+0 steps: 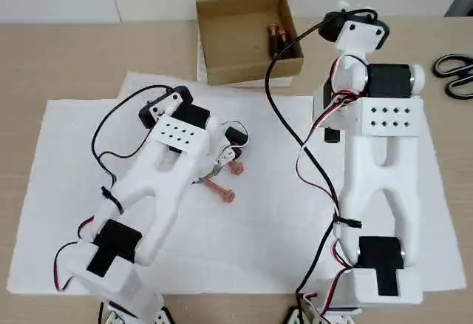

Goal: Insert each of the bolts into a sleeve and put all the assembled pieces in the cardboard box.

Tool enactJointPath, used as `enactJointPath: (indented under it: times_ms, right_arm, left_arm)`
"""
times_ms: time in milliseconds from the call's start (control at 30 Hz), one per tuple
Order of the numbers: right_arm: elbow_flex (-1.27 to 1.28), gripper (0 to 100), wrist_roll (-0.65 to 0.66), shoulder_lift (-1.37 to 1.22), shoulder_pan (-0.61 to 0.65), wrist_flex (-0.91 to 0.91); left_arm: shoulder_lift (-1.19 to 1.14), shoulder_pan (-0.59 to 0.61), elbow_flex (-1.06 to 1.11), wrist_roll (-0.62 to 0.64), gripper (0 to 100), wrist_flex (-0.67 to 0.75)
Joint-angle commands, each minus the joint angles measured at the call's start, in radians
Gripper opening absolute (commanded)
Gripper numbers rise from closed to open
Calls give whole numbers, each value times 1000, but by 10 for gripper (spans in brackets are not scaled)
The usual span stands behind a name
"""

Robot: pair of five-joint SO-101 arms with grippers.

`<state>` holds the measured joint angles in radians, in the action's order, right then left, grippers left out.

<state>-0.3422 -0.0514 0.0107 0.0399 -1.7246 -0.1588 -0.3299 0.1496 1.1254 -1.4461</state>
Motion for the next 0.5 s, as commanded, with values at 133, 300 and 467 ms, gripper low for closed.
enactJointPath:
  times_ms: [133,300,467]
  right_arm:
    - [-3,3,3,53,-5,-15]
    - [-3,3,3,53,-5,-15]
    - [-3,3,3,53,-5,-13]
  left_arm:
    - [-75,-8,-35,9,87,14]
    - [-157,-8,-45,9,87,14]
    - [-183,-8,-65,9,85,23]
